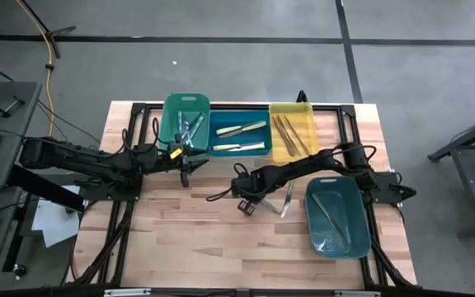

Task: Sort silverware by color (type)
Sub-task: Put the green knife into the green bin

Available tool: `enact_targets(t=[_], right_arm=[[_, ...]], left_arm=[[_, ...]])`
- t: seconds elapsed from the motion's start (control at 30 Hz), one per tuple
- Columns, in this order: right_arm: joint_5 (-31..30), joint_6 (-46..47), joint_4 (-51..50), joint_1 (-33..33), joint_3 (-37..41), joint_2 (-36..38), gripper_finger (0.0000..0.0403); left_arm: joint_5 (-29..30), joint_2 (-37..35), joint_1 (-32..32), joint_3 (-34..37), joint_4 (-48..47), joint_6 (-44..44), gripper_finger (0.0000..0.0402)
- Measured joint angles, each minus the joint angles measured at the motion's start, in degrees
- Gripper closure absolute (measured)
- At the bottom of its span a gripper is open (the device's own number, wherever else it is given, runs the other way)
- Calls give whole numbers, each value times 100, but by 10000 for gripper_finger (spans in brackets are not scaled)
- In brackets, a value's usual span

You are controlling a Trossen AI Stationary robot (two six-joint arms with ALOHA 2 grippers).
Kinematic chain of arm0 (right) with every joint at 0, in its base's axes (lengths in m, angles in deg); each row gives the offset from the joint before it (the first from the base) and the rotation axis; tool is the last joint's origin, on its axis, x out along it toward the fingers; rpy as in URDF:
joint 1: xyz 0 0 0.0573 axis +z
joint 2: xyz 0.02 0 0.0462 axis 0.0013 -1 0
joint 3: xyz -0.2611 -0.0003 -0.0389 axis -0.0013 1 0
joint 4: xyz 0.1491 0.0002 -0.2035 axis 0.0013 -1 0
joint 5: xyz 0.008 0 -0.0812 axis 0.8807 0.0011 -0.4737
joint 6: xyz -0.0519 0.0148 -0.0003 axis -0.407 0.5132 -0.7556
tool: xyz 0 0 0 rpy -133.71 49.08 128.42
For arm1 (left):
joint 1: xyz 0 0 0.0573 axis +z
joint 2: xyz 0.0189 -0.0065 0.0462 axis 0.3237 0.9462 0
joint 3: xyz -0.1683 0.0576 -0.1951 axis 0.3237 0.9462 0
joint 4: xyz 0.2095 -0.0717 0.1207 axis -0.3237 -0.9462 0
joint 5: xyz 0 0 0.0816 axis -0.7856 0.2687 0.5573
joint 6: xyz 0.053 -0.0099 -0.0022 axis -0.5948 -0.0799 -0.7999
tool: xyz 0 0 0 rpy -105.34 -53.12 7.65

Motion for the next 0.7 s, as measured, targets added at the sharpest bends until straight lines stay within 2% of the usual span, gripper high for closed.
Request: enact_targets(t=[0.17, 0.37, 0.53, 0.7], right_arm=[[0, -57, -15, 0, 4, -4, 369], [0, -125, -19, 0, 11, -4, 350], [0, -141, -22, 0, 11, -4, 368], [0, -141, -22, 0, 15, -4, 367]], left_arm=[[0, -1, 0, 0, 0, 0, 250], [0, -1, 0, 0, 0, 1, 250], [0, 1, 0, 0, 0, 2, 250], [0, 0, 0, 0, 0, 0, 250]])
